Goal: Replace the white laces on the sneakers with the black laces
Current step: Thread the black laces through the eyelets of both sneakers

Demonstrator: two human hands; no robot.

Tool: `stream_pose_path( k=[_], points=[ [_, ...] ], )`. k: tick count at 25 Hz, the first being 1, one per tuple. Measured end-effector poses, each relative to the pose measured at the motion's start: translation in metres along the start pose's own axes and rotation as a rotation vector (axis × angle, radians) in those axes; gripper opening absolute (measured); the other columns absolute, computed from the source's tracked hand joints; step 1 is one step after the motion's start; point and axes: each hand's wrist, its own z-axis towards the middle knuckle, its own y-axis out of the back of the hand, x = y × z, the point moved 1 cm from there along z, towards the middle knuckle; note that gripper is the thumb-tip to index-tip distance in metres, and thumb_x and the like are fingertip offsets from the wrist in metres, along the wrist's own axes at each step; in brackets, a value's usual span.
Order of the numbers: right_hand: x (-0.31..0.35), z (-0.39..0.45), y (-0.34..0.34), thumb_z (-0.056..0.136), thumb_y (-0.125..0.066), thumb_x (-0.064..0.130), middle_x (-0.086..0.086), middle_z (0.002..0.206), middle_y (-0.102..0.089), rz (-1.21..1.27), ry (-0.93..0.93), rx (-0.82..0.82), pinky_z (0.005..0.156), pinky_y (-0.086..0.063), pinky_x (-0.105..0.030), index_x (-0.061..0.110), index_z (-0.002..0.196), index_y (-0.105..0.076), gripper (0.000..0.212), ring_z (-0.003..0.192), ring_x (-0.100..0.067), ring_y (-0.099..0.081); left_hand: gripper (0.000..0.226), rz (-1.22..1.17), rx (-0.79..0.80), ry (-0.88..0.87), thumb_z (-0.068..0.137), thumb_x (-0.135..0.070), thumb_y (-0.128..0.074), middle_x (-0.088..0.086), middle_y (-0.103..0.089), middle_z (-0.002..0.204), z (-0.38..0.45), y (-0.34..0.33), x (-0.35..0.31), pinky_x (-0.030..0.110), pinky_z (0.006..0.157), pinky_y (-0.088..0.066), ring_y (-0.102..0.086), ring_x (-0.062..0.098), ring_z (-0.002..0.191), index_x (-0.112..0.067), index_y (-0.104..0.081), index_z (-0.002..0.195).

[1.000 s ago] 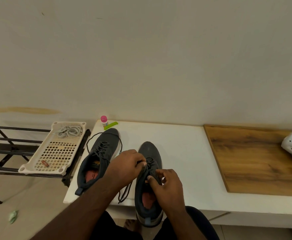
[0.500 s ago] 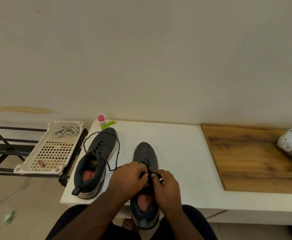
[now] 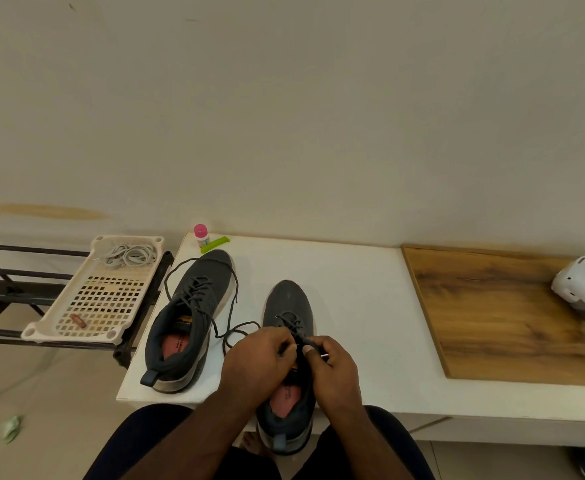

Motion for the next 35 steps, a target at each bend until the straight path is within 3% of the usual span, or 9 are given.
stream_pose_path(
  k=[13, 20, 27, 35],
  points=[
    [-0.0040, 0.0005, -0.0009, 0.099, -0.059, 0.025, 0.014, 0.099, -0.070, -0.022, 0.014, 0.003, 0.074, -0.049, -0.010, 0.029, 0.105, -0.070, 0.013, 0.091, -0.001, -0.064, 0.015, -0.080, -0.017, 0.104, 0.090, -0.045, -0.052, -0.015, -0.062, 0.076, -0.0003, -0.0035, -0.0009, 0.029, 0.070, -0.053, -0.058, 0.000, 0.073, -0.034, -0.060, 0.084],
    [-0.0025, 0.0017, 0.0006, 0.098, -0.059, 0.017, 0.010, 0.095, -0.071, 0.087, -0.037, 0.016, 0.082, -0.055, -0.024, 0.027, 0.098, -0.070, 0.016, 0.090, -0.007, -0.065, 0.020, 0.014, -0.010, -0.006, 0.094, -0.045, -0.048, -0.015, -0.061, 0.097, -0.0032, -0.0083, -0.0019, 0.023, 0.077, -0.048, -0.056, 0.002, 0.087, -0.035, -0.064, 0.102],
    [-0.0100, 0.0078, 0.0002, 0.097, -0.060, 0.012, 0.005, 0.097, -0.074, 0.245, -0.166, 0.061, 0.088, -0.059, -0.040, 0.023, 0.099, -0.074, 0.017, 0.094, -0.015, -0.070, 0.015, -0.006, -0.012, 0.030, 0.092, -0.042, -0.050, -0.013, -0.058, 0.086, 0.0002, -0.0076, -0.0030, 0.023, 0.072, -0.049, -0.055, 0.004, 0.078, -0.032, -0.061, 0.089],
    [-0.0056, 0.0061, 0.0022, 0.097, -0.059, 0.011, 0.005, 0.098, -0.075, 0.281, -0.183, 0.065, 0.087, -0.059, -0.034, 0.024, 0.098, -0.074, 0.020, 0.095, -0.014, -0.070, 0.017, 0.071, 0.002, 0.006, 0.093, -0.041, -0.050, -0.010, -0.054, 0.084, 0.0044, -0.0063, -0.0060, 0.021, 0.066, -0.045, -0.053, 0.007, 0.075, -0.028, -0.058, 0.087]
  ],
)
